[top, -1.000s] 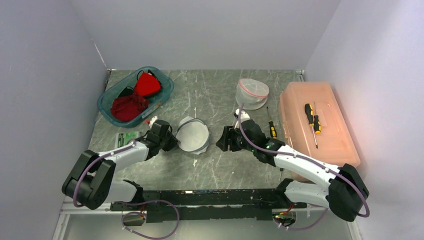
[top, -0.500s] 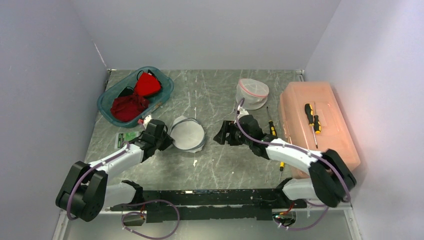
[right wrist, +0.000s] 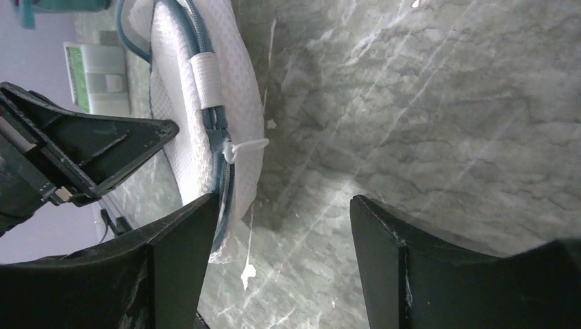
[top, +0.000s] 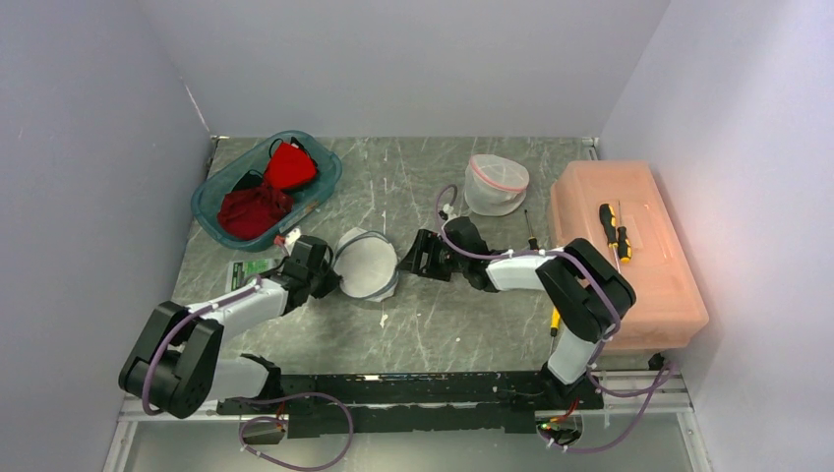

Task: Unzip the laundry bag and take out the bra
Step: Move the laundry bag to the center of the board.

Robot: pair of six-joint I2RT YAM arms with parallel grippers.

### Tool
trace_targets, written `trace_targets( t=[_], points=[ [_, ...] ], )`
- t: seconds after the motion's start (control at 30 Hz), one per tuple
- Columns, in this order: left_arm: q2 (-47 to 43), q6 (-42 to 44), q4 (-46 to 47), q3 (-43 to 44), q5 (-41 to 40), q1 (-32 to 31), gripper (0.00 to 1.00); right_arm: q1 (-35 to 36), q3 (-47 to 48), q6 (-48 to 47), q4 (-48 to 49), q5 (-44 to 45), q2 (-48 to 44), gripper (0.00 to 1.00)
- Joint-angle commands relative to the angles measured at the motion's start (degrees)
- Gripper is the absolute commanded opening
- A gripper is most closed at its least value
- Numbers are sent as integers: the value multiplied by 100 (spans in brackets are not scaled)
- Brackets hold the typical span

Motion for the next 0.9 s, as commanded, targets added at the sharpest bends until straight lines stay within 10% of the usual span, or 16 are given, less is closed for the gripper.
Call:
trace_targets(
  t=[0.0, 0.4, 0.87],
  points=[
    [105, 230, 94, 54, -27, 21, 6, 25, 196, 265, 828, -243, 155, 74],
    [145, 375, 100, 87, -18, 32, 6, 44, -493, 193, 1260, 146, -910, 75],
    [233, 254, 314, -8, 155, 26, 6, 313, 739, 238, 529, -418, 490, 70]
  ],
)
